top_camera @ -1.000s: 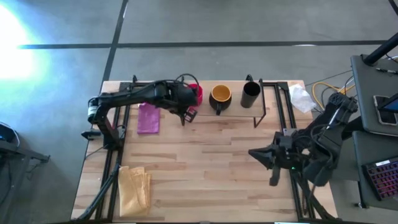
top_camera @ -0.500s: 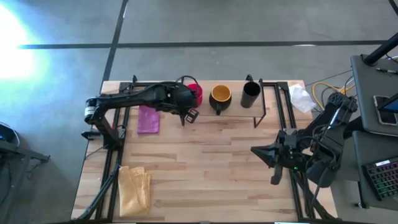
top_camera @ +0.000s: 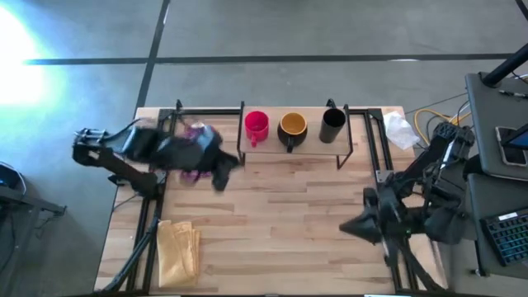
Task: Stack small to large cups/mugs on shelf
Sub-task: Return to Home Position
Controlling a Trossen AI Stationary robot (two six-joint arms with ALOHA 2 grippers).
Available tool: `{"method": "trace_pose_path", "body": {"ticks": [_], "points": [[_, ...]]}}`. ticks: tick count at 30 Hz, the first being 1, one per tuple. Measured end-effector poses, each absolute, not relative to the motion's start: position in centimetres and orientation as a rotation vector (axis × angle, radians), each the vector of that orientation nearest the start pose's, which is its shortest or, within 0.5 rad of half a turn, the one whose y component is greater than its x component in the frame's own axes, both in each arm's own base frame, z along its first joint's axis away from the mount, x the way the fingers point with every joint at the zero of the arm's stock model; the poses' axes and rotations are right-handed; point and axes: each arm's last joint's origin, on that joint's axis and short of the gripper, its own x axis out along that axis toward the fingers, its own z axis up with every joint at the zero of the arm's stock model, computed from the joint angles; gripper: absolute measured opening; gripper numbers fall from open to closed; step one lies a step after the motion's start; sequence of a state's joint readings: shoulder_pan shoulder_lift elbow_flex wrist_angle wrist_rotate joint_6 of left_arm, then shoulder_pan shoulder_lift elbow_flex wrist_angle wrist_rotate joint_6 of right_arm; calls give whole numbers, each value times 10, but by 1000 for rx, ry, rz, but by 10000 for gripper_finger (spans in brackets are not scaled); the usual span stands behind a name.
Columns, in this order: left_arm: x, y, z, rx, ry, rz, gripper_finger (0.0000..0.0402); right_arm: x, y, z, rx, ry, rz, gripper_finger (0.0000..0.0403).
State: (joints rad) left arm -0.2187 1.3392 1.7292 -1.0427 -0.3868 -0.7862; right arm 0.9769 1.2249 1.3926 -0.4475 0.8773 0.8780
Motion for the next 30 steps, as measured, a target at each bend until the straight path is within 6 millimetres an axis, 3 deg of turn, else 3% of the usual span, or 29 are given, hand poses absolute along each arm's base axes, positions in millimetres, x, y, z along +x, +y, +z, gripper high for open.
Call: {"method": "trace_pose_path", "body": {"ticks": [3, 6, 8, 11, 14, 17, 22, 25, 30], "points": [[236, -83, 466, -403, 276, 78, 77, 158, 207, 438, 453, 155, 255, 9], [236, -125, 468, -281, -24, -269, 77, 165, 226, 444, 380, -15, 630, 9], [233, -148, 452, -187, -158, -401, 77, 174, 234, 439, 327, -141, 782, 9], [236, -159, 412, -130, -173, -393, 77, 188, 232, 407, 284, -49, 748, 9], [234, -141, 389, -135, -179, -300, 77, 190, 199, 394, 283, 13, 729, 9], [221, -107, 386, -168, -194, -238, 77, 168, 154, 399, 323, -22, 704, 9], [186, -61, 360, -166, -160, -121, 77, 129, 102, 381, 296, -95, 606, 9], [161, -42, 348, -189, -220, -61, 77, 106, 80, 370, 322, -166, 528, 9], [137, -29, 302, -282, -193, -17, 77, 92, 67, 334, 290, -162, 495, 9]]}}
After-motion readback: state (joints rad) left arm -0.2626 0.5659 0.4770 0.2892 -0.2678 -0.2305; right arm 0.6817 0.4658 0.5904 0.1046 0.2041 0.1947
